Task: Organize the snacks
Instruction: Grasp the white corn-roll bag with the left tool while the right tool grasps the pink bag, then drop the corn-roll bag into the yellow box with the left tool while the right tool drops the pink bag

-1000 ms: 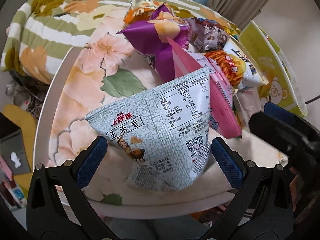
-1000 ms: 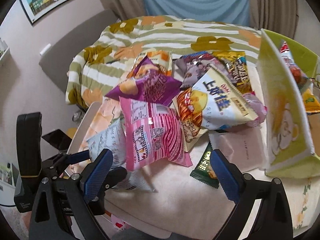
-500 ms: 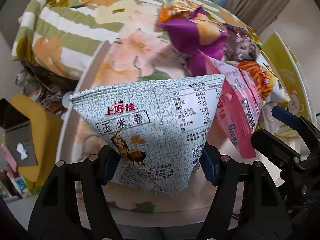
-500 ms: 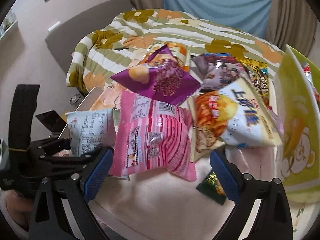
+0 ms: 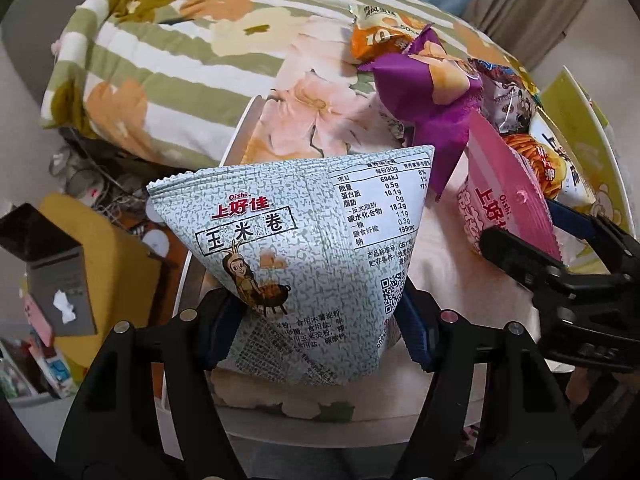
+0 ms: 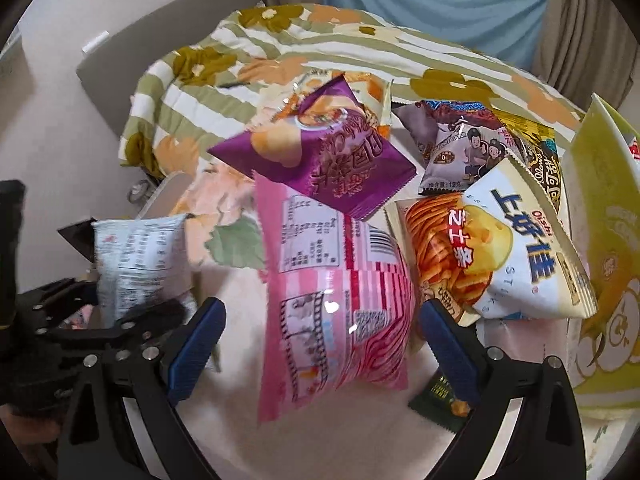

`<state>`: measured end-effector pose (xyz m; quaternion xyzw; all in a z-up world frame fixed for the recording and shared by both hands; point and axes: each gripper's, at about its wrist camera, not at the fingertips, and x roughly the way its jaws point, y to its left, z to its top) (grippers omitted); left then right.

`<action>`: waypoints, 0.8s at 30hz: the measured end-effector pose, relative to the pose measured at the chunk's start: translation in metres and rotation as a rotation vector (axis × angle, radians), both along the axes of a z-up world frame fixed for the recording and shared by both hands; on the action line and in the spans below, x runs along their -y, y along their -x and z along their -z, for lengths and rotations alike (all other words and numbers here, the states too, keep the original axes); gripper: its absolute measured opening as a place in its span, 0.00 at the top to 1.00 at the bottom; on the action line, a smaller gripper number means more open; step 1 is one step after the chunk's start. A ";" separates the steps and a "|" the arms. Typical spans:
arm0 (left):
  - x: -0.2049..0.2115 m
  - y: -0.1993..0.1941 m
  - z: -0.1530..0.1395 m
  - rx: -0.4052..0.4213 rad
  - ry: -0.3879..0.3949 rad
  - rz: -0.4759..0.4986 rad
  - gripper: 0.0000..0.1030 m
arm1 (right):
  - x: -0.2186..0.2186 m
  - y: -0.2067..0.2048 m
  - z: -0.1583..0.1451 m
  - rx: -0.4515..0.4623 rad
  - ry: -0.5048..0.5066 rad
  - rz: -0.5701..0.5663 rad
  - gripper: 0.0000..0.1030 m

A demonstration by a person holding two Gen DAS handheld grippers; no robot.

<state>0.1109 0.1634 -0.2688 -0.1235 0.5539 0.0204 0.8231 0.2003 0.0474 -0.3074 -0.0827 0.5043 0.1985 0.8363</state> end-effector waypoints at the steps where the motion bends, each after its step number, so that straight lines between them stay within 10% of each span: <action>1: 0.000 0.000 0.000 0.001 0.001 0.000 0.37 | -0.001 -0.002 0.002 0.003 0.013 0.000 0.07; 6: 0.000 0.000 -0.001 0.009 -0.011 0.007 0.38 | -0.007 -0.007 0.016 0.008 0.084 -0.021 0.34; 24: 0.001 0.015 -0.044 0.066 -0.009 0.053 0.39 | 0.012 0.017 -0.022 0.013 -0.057 0.035 0.43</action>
